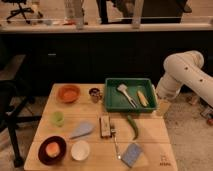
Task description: Place banana in red bowl
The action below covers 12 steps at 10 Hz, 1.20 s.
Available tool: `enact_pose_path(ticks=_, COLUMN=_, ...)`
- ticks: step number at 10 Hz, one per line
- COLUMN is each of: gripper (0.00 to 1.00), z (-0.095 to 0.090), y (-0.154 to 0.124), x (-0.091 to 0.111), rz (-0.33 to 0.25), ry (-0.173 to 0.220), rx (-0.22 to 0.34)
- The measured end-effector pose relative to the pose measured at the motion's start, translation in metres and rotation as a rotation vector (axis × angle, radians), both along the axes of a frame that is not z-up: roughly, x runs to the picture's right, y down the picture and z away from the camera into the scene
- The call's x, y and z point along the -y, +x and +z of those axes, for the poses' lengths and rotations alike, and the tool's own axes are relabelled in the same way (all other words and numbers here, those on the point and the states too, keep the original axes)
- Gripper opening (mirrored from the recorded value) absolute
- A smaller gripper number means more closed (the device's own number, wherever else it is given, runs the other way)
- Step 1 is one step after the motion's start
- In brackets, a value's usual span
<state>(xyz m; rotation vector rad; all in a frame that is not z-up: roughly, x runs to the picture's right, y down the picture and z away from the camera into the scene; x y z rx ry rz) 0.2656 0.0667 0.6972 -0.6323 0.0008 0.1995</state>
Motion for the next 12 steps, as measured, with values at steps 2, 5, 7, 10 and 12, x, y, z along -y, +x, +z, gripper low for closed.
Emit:
enact_pose_path(ticks=2, gripper=0.8, z=0.009, y=-0.01, x=0.011, rz=0.115, ry=0.0, rx=-0.072)
enact_pose_path(ticks=5, gripper=0.8, z=0.025, y=-0.015, x=0.01, rz=0.325, ry=0.022, rx=-0.274)
enact_pose_path(ticks=7, gripper=0.8, z=0.036, y=-0.019, x=0.011, rz=0.395, ry=0.033, rx=-0.379)
enact_pose_path(ticks=10, gripper=0.8, z=0.043, y=-0.026, x=0.013, rz=0.427, ry=0.037, rx=-0.434)
enact_pose_path(ticks=12, gripper=0.8, z=0.042, y=-0.023, x=0.011, rz=0.427, ry=0.033, rx=-0.44)
